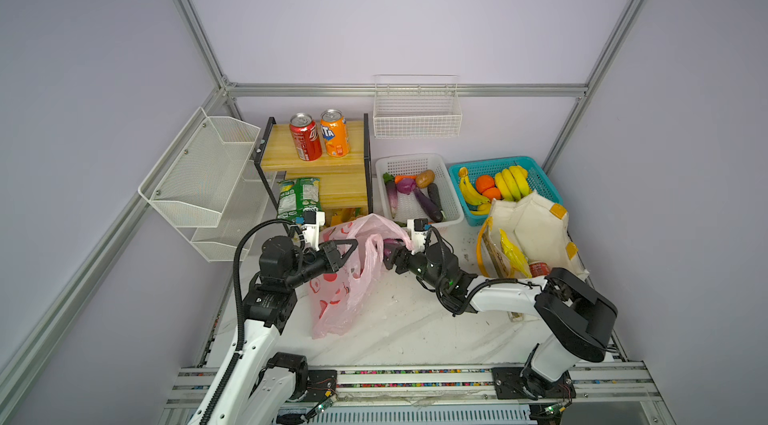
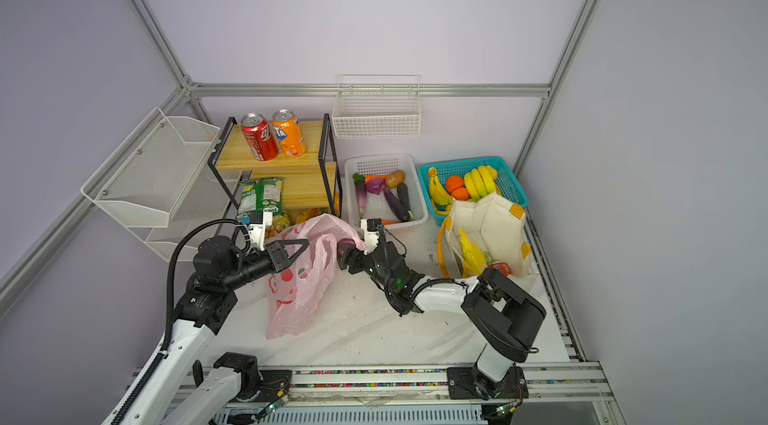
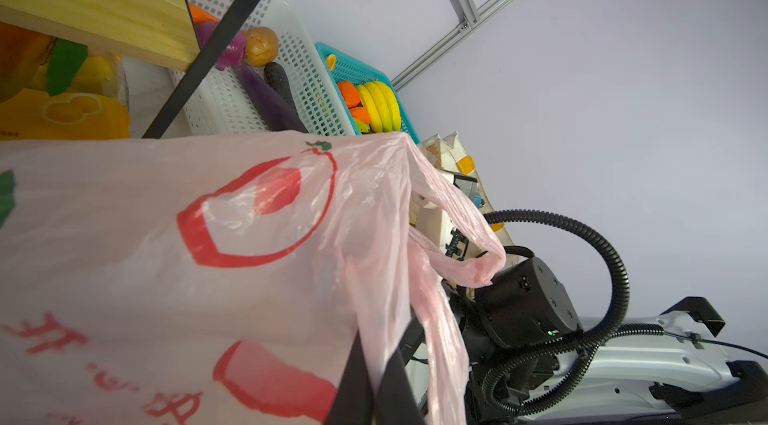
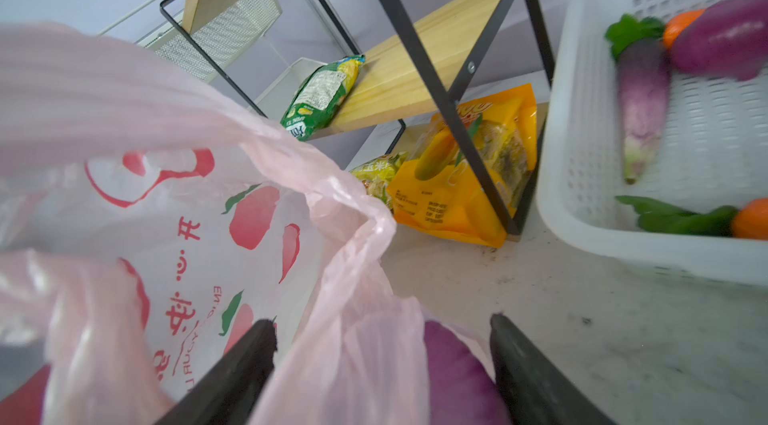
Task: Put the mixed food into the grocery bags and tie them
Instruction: 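Carry the red onion with the right gripper toward the pink bag opening, then push the red onion down into the pink bag with the right gripper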
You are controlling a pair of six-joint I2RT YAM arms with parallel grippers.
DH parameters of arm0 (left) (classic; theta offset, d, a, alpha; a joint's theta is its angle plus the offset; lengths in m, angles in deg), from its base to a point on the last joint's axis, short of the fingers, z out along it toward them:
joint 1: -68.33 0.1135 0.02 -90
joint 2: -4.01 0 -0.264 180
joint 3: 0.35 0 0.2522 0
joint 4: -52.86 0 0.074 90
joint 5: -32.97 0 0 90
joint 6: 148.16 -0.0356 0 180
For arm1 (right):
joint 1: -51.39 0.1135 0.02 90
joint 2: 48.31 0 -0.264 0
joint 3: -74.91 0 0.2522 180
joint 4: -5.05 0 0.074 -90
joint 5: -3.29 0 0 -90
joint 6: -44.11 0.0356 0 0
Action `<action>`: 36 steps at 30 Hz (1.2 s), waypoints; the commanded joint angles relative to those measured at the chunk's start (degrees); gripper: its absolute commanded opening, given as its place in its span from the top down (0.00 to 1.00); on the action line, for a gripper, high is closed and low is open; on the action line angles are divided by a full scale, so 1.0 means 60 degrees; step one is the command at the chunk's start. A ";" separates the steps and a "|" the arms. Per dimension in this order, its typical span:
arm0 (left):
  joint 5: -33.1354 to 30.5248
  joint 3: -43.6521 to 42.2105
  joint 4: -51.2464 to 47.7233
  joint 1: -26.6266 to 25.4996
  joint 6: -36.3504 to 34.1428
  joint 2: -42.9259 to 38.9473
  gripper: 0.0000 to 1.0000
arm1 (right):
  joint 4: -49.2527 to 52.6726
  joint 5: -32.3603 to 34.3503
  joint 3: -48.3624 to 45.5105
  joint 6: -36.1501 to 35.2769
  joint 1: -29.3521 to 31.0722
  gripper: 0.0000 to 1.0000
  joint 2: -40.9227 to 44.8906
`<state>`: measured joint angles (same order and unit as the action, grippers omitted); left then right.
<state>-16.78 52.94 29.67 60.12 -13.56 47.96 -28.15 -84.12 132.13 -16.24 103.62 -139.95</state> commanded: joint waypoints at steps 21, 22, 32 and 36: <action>0.1198 0.0426 0.1931 -0.1752 0.0712 0.1382 1.00 | 0.2383 0.1079 -0.0854 -0.0327 -0.0535 0.48 0.2411; 0.1022 0.0474 0.1646 -0.1752 0.0476 0.1342 1.00 | 0.2370 0.1280 -0.0912 -0.0226 -0.0531 0.48 0.2436; 0.0023 0.0892 0.0159 -0.1606 -0.0860 0.0977 1.00 | 0.1846 0.1001 -0.2095 -0.1447 -0.0561 0.49 0.3869; 0.0537 0.1050 -0.0037 -0.1606 -0.1485 0.1190 1.00 | 0.1937 0.0619 -0.1899 -0.2199 -0.0563 0.49 0.4170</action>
<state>-15.25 53.29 30.46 50.22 -17.71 54.80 -13.83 -78.61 119.76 -24.90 100.23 -116.47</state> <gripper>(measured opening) 0.047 0.786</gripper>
